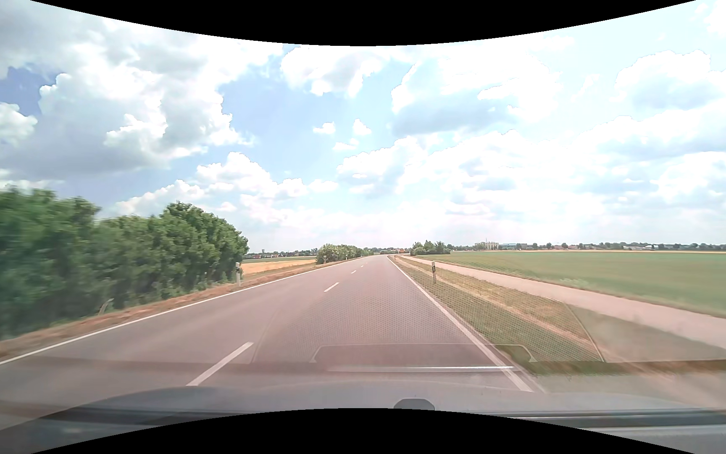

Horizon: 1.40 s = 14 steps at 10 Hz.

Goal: Follow the waypoints while adhering to traffic rules and regulations

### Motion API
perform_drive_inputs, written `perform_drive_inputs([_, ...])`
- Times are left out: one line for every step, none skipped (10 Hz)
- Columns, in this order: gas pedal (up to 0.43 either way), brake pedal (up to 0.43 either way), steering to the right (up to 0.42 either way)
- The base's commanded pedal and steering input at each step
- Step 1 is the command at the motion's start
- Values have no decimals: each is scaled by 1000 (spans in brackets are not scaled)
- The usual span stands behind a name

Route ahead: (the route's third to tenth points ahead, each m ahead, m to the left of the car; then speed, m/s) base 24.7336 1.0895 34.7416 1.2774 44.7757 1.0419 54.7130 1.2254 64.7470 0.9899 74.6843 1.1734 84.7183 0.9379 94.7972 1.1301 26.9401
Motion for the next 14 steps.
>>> perform_drive_inputs([220, 0, -1])
perform_drive_inputs([220, 0, -1])
perform_drive_inputs([220, 0, -1])
perform_drive_inputs([220, 0, -1])
perform_drive_inputs([220, 0, -1])
perform_drive_inputs([220, 0, -2])
perform_drive_inputs([220, 0, -2])
perform_drive_inputs([220, 0, -2])
perform_drive_inputs([220, 0, -2])
perform_drive_inputs([220, 0, -3])
perform_drive_inputs([220, 0, -4])
perform_drive_inputs([220, 0, -5])
perform_drive_inputs([220, 0, -5])
perform_drive_inputs([220, 0, -5])
